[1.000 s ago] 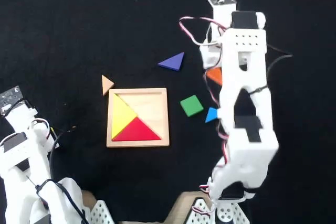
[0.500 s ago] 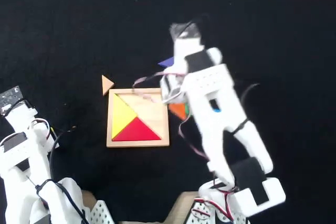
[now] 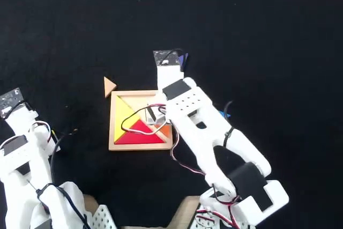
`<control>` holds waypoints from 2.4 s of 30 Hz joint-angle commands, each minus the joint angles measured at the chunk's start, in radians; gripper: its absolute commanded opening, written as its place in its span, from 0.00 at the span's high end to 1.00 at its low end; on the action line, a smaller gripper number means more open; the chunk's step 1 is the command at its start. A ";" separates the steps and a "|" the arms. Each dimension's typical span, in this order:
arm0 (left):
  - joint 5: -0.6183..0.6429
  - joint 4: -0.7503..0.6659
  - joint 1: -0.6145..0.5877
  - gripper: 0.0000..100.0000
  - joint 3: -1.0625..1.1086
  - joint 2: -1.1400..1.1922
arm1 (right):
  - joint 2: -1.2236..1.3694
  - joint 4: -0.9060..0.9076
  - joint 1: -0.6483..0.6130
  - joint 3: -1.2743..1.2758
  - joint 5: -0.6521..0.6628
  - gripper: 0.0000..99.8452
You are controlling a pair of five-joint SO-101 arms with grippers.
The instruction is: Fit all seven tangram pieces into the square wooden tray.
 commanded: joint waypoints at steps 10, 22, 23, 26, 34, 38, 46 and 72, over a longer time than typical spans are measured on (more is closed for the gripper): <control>-0.005 -0.060 0.010 0.92 0.025 -0.028 | 0.012 -0.025 -0.012 -0.004 -0.037 0.97; -0.005 -0.060 0.010 0.92 0.025 -0.029 | 0.174 0.015 -0.014 -0.099 -0.034 0.97; -0.005 -0.060 0.010 0.92 0.025 -0.029 | 0.174 0.012 -0.014 -0.099 -0.032 0.97; -0.005 -0.060 0.010 0.92 0.025 -0.029 | 0.174 0.020 -0.037 -0.097 -0.035 0.91; -0.005 -0.060 0.010 0.92 0.025 -0.029 | 0.174 0.012 -0.126 -0.101 -0.035 0.82; -0.005 -0.060 0.010 0.92 0.025 -0.029 | 0.174 0.012 -0.080 -0.113 -0.035 0.82; -0.005 -0.060 0.010 0.92 0.025 -0.029 | 0.114 0.117 -0.052 -0.168 -0.028 0.82; -0.005 -0.060 0.010 0.92 0.027 -0.029 | -0.166 0.012 -0.176 0.136 0.126 0.99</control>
